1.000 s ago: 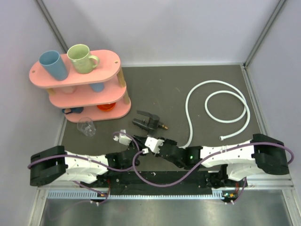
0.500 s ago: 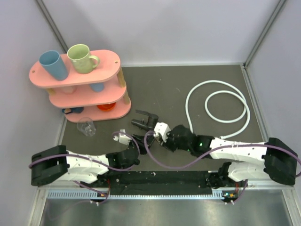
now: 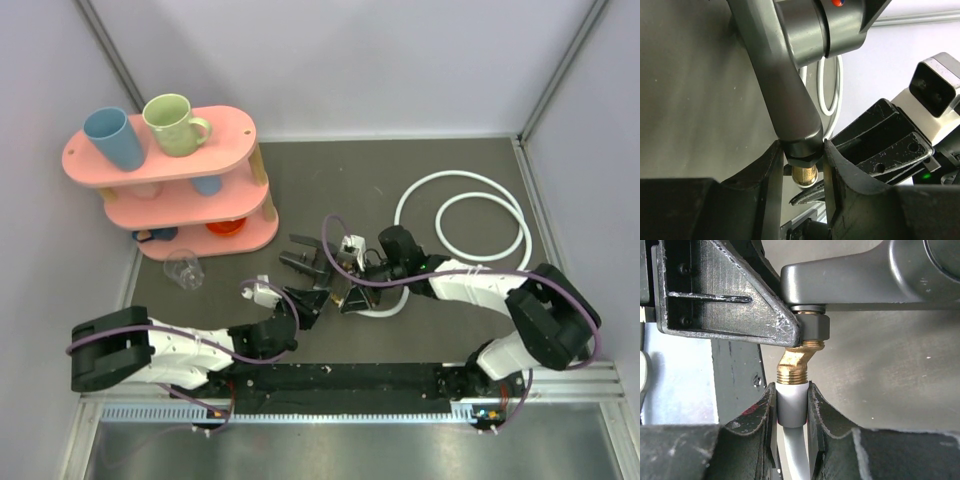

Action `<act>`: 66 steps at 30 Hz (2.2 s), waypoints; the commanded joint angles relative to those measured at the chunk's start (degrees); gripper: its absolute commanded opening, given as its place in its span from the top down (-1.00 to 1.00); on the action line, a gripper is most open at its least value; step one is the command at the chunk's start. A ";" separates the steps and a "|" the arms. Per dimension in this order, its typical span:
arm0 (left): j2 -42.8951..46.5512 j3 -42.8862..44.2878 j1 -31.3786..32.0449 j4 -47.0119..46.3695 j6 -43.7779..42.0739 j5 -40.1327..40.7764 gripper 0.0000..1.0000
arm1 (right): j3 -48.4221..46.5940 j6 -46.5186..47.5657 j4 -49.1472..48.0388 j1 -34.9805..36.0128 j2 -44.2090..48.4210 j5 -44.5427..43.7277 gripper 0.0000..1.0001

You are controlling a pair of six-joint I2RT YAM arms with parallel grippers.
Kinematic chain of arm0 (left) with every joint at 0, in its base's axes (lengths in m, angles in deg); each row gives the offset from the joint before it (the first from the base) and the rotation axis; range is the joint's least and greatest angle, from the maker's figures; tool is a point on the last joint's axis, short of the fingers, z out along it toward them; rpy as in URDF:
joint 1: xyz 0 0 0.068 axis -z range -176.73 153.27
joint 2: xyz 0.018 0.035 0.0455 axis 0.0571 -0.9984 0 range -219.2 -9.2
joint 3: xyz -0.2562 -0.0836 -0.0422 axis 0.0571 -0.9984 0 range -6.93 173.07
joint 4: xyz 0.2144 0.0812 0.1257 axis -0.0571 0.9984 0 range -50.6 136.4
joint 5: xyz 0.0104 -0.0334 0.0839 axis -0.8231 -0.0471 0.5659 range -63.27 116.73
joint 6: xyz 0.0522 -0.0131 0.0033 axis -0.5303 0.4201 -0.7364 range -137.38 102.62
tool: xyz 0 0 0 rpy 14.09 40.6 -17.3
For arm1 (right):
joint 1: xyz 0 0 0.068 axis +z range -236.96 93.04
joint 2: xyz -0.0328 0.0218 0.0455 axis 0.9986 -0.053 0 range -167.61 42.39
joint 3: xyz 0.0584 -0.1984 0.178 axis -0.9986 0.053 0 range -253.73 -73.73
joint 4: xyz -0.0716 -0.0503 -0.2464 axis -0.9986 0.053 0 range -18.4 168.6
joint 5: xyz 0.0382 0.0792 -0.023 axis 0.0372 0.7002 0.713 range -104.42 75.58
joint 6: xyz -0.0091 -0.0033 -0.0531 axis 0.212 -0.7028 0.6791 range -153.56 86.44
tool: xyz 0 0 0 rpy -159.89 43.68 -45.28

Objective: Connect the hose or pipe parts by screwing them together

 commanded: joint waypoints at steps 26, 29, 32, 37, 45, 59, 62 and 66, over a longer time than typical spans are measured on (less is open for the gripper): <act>3.88 7.70 0.88 10.18 0.19 -0.61 1.00 | 6.16 23.09 3.47 37.48 18.34 -77.49 -0.40; 3.62 7.79 0.88 10.18 0.90 -1.40 1.00 | 4.05 23.89 0.31 39.07 12.28 -83.04 -0.39; 3.79 7.62 0.88 10.27 1.07 -1.49 1.00 | 2.29 24.24 -1.01 39.25 7.35 -85.16 -0.32; 4.58 6.31 0.88 11.23 3.26 -2.63 1.00 | 0.36 23.10 -4.08 39.34 3.38 -87.90 0.18; 3.36 4.10 0.88 8.87 6.08 -4.22 1.00 | 1.23 18.27 -4.80 36.27 7.83 -79.57 1.00; -2.88 4.10 0.88 0.87 2.13 -4.48 1.00 | 8.37 1.39 -14.74 7.96 16.92 -10.38 1.00; -3.41 4.19 0.88 0.07 1.34 -4.39 1.00 | 6.69 -0.10 -11.83 6.66 13.58 -6.96 1.00; -3.59 3.93 0.88 0.33 1.51 -3.43 1.00 | 6.51 -6.95 -13.84 2.00 8.57 -0.82 1.00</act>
